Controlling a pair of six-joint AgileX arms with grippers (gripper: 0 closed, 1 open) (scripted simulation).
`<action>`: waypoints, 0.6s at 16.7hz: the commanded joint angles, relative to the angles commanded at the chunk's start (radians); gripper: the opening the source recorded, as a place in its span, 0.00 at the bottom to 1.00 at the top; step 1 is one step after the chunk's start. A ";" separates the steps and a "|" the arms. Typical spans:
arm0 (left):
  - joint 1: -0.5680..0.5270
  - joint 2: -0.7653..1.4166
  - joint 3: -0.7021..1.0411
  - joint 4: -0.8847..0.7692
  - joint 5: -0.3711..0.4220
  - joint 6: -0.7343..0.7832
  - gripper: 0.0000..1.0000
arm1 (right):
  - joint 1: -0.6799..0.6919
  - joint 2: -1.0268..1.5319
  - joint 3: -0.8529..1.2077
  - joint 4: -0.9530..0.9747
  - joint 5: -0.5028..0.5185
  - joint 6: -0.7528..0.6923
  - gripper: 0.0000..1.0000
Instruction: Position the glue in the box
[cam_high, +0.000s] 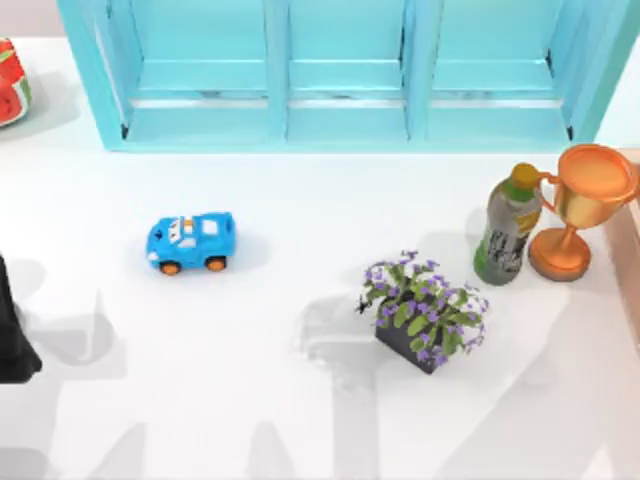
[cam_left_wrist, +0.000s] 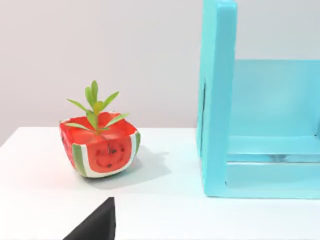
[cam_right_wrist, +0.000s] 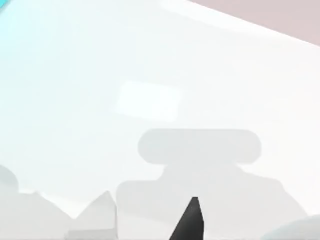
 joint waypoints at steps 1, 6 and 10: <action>0.000 0.000 0.000 0.000 0.000 0.000 1.00 | -0.042 -0.031 -0.025 -0.065 -0.052 -0.093 0.00; 0.000 0.000 0.000 0.000 0.000 0.000 1.00 | -0.239 -0.180 -0.171 -0.428 -0.309 -0.586 0.00; 0.000 0.000 0.000 0.000 0.000 0.000 1.00 | -0.354 -0.271 -0.301 -0.679 -0.471 -0.916 0.00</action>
